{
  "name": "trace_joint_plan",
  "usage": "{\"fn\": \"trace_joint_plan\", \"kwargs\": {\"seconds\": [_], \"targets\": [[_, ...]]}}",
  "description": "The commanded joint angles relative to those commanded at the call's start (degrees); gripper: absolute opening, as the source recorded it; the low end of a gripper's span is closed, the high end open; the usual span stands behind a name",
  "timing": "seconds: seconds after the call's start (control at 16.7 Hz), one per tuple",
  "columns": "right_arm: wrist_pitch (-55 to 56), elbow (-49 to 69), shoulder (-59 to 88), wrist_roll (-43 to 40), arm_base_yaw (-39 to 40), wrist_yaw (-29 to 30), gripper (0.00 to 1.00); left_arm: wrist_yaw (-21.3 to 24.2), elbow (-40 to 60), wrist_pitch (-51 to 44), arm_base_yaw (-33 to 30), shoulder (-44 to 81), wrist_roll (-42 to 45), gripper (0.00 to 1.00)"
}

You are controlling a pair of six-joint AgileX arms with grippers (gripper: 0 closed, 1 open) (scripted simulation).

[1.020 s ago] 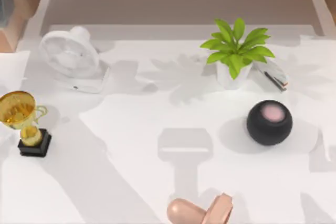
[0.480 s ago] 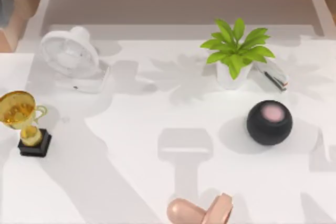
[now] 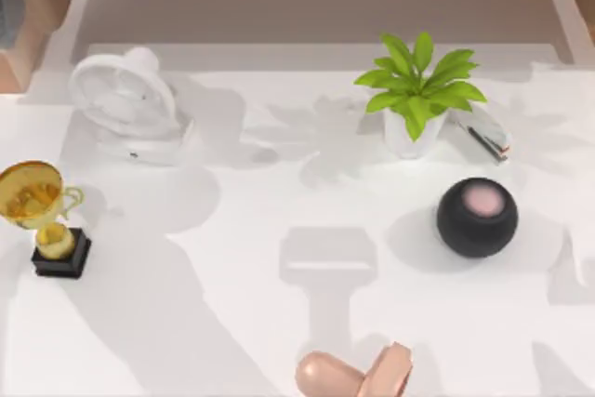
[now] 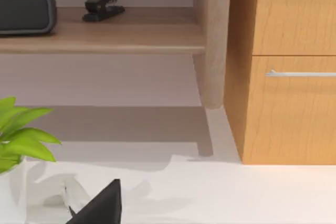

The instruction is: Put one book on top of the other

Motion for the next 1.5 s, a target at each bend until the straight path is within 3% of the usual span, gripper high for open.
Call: {"fn": "trace_joint_plan", "kwargs": {"seconds": [0.24,0.6,1.02,1.26,1.5], "targets": [[0.00,0.00,0.00,0.00,0.00,0.00,1.00,3.03,-5.17,-1.63,3.97,-6.78,17.07,0.00],[0.00,0.00,0.00,0.00,0.00,0.00,1.00,7.36,-16.54,-4.62,12.55,-15.12,50.87,0.00],[0.00,0.00,0.00,0.00,0.00,0.00,1.00,10.48,-31.82,-7.37,19.46,-16.62,87.62,0.00],[0.00,0.00,0.00,0.00,0.00,0.00,1.00,11.27,-38.98,-8.55,19.50,-13.36,101.98,0.00],[0.00,0.00,0.00,0.00,0.00,0.00,1.00,11.43,-42.22,-9.10,18.94,-10.90,108.02,0.00]]}}
